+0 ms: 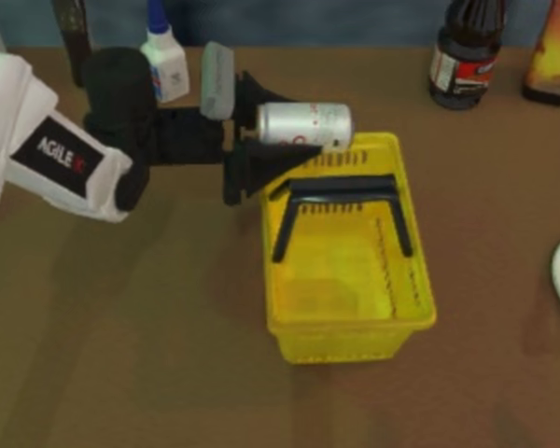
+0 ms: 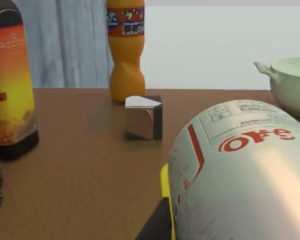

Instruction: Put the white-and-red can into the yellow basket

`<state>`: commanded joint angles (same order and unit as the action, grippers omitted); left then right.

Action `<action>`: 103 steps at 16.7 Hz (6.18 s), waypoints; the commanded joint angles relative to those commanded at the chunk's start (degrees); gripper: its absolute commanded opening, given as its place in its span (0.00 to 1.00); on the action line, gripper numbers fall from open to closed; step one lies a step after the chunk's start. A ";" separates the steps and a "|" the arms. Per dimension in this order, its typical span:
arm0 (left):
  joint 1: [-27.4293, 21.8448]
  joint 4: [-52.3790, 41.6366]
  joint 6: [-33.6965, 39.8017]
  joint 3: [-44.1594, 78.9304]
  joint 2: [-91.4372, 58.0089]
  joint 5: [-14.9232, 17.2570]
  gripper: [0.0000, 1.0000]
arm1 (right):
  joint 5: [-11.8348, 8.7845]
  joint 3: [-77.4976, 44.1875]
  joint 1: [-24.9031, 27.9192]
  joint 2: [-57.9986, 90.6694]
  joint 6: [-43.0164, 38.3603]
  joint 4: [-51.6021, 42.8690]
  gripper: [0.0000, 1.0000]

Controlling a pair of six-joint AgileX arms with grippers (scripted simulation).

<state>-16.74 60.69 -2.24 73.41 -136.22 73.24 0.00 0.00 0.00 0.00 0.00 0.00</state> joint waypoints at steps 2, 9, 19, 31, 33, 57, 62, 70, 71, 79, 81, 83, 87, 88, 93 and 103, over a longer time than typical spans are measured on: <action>0.00 0.00 0.00 0.00 0.00 0.00 0.08 | 0.00 0.00 0.00 0.00 0.00 0.00 1.00; 0.00 0.00 0.00 0.00 0.00 0.00 0.60 | 0.00 0.00 0.00 0.00 0.00 0.00 1.00; 0.00 0.00 0.00 0.00 0.00 0.00 1.00 | 0.00 0.00 0.00 0.00 0.00 0.00 1.00; 3.50 -6.72 3.66 -5.35 16.87 -10.09 1.00 | -0.81 -15.53 6.41 15.78 9.24 -12.35 1.00; 5.31 -10.63 5.27 -9.01 26.88 -15.34 1.00 | -0.83 -24.90 9.39 25.44 14.05 -18.93 1.00; 17.89 -60.69 2.24 -73.41 136.22 -73.24 1.00 | 0.21 -123.65 37.86 129.32 61.57 -84.32 1.00; 17.89 -60.69 2.24 -73.41 136.22 -73.24 1.00 | 0.22 -122.72 37.74 129.25 61.62 -83.47 1.00; 17.89 -60.69 2.24 -73.41 136.22 -73.24 1.00 | 0.21 -118.12 37.90 128.73 61.55 -79.38 1.00; 17.89 -60.69 2.24 -73.41 136.22 -73.24 1.00 | 0.21 -118.12 37.90 128.73 61.55 -79.38 0.92; 17.89 -60.69 2.24 -73.41 136.22 -73.24 1.00 | 0.21 -118.12 37.90 128.73 61.55 -79.38 0.32; 17.89 -60.69 2.24 -73.41 136.22 -73.24 1.00 | 0.21 -118.12 37.90 128.73 61.55 -79.38 0.17; 17.89 -60.69 2.24 -73.41 136.22 -73.24 1.00 | 0.21 -118.12 37.90 128.73 61.55 -79.38 0.02; 17.89 -60.69 2.24 -73.41 136.22 -73.24 1.00 | 0.21 -118.12 37.90 128.73 61.55 -79.38 0.00; 17.89 -60.69 2.24 -73.41 136.22 -73.24 1.00 | 0.21 -118.12 37.90 128.73 61.55 -79.38 0.00; 17.89 -60.69 2.24 -73.41 136.22 -73.24 1.00 | 0.21 -118.12 37.90 128.73 61.55 -79.38 0.00; 17.89 -60.69 2.24 -73.41 136.22 -73.24 1.00 | 0.21 -118.12 37.90 128.73 61.55 -79.38 0.00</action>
<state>1.15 0.00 0.00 0.00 0.00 0.00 0.21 -118.12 37.90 128.73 61.55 -79.38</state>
